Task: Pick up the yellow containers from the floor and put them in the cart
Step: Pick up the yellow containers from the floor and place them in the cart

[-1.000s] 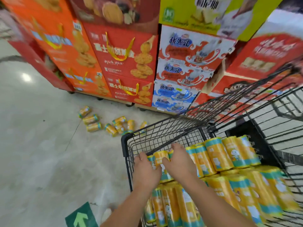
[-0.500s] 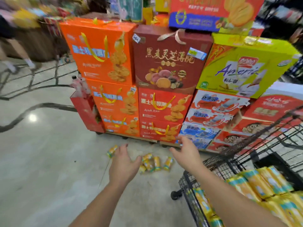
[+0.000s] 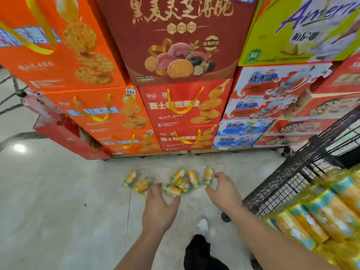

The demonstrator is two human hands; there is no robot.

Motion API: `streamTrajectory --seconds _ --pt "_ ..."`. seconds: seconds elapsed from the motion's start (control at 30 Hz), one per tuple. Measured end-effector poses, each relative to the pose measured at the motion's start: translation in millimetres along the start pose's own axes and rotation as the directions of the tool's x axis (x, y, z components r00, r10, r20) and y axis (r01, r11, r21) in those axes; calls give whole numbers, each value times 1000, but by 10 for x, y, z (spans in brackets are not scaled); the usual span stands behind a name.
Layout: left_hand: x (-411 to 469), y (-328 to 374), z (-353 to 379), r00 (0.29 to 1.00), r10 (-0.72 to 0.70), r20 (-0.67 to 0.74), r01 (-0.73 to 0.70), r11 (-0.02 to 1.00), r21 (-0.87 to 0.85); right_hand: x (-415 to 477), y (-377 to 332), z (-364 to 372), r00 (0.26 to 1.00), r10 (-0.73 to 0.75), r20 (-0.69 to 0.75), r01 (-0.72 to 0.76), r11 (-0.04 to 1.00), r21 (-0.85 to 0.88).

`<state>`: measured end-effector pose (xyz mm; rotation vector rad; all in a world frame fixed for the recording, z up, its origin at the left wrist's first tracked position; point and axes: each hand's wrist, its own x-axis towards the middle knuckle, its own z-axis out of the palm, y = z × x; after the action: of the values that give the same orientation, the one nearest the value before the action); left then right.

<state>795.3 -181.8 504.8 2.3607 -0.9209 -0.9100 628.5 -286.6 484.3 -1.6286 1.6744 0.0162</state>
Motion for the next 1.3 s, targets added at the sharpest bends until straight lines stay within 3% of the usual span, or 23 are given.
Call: streamTrajectory --seconds 0.2,0.37,0.5,0.77,1.0,1.17,1.3 --pt "1367 -185 900 982 -72 172 72 997 10 1500 326 830 975 219 25 -220 975 19" --pt "2578 -817 2169 950 -88 301 72 995 64 2607 930 1843 928 372 -11 -370 927 63" --pt "3372 -1289 3262 923 -69 378 22 992 127 3391 1568 2592 901 431 -51 -427 901 80" --pt "4448 -2106 5083 916 -170 364 119 980 160 4723 2760 3630 884 441 -156 -427 897 118" --pt "4768 -2324 5498 925 -233 300 171 961 219 5351 2837 3892 886 445 -134 -417 889 192" --pt "4679 -2151 5328 918 -127 376 101 991 90 5202 2699 3728 884 454 -113 -421 878 228" --pt "4368 -1827 4624 922 22 387 -31 999 18 4561 2190 3384 881 448 -150 -374 856 356"
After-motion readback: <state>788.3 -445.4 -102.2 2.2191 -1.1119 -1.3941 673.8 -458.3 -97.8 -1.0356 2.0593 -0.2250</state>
